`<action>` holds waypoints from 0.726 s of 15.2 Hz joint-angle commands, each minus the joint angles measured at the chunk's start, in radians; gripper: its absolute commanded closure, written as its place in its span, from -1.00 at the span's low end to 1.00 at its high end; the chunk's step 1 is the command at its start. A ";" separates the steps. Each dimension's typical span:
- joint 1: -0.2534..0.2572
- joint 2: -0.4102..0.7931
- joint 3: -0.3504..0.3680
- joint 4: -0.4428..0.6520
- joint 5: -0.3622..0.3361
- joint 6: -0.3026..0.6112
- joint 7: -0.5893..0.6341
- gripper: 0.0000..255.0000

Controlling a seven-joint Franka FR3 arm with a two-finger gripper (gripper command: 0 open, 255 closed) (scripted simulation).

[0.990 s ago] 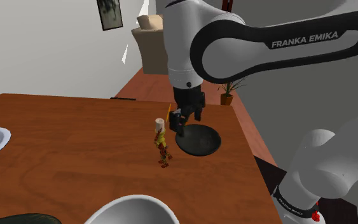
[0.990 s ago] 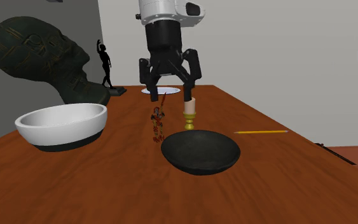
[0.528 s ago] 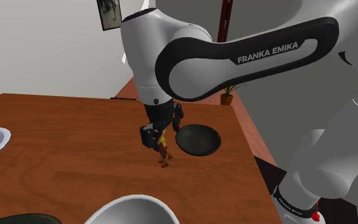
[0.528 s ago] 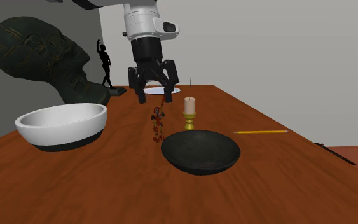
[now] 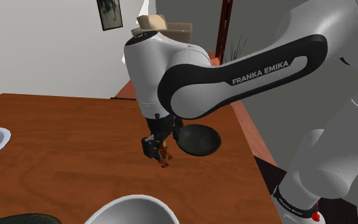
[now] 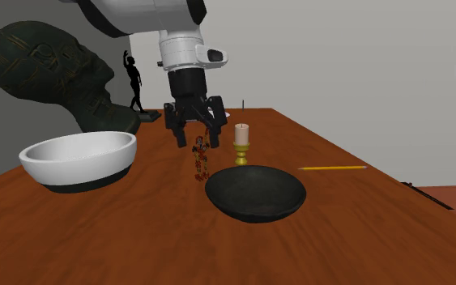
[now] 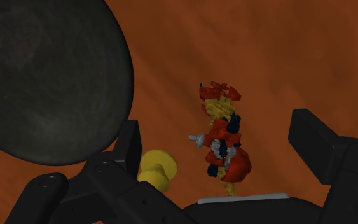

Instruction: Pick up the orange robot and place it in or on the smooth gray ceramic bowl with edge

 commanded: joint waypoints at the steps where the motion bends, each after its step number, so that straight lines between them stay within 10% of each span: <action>1: 0.000 0.000 0.000 -0.005 0.000 0.006 0.000 -1.00; 6: 0.000 0.000 0.000 -0.005 0.000 0.006 0.000 -1.00; 7: 0.000 0.000 0.000 -0.005 0.000 0.006 0.000 1.00; 11: 0.000 0.000 0.000 -0.005 0.000 0.005 0.000 1.00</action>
